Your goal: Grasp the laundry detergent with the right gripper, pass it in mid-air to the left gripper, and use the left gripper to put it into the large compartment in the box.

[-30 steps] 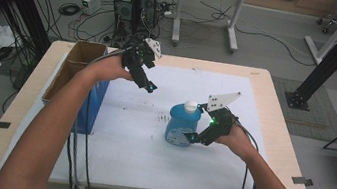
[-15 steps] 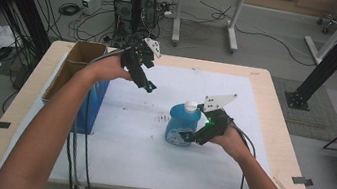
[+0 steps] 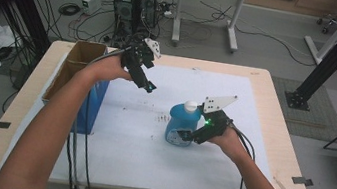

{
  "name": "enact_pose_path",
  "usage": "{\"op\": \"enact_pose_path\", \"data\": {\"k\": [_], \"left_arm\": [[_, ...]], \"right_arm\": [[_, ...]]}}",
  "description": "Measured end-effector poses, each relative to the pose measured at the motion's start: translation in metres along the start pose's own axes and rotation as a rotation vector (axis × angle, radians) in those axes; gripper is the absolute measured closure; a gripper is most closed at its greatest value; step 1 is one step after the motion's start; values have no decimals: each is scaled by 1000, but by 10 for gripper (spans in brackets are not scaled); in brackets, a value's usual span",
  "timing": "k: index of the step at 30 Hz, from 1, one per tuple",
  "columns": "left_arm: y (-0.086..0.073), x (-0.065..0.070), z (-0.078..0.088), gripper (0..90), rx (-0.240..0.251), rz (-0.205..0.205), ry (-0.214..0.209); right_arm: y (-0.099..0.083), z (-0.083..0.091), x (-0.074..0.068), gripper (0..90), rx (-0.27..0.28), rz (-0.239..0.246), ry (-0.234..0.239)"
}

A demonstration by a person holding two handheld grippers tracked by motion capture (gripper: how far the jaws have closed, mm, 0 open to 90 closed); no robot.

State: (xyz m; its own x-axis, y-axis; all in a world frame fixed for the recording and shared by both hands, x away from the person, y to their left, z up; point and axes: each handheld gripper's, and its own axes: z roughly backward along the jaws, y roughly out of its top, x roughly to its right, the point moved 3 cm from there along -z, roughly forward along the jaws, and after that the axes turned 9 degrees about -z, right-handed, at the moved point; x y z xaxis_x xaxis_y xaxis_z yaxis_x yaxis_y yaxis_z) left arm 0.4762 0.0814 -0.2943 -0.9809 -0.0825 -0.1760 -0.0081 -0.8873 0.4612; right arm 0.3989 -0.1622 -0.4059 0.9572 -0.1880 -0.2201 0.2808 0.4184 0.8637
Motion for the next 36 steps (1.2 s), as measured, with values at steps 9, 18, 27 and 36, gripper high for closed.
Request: {"op": "enact_pose_path", "data": {"k": [9,18,27,36], "left_arm": [[0,0,0,103,3,4,3],[0,0,-1,103,6,9,4],[0,1,-1,103,9,12,2],[0,2,-2,103,23,26,7]], "right_arm": [[-1,0,1,252,15,12,-1],[-1,0,3,282,30,18,-12],[-1,-1,2,359,36,21,-3],[-2,0,1,412,36,42,0]]}}
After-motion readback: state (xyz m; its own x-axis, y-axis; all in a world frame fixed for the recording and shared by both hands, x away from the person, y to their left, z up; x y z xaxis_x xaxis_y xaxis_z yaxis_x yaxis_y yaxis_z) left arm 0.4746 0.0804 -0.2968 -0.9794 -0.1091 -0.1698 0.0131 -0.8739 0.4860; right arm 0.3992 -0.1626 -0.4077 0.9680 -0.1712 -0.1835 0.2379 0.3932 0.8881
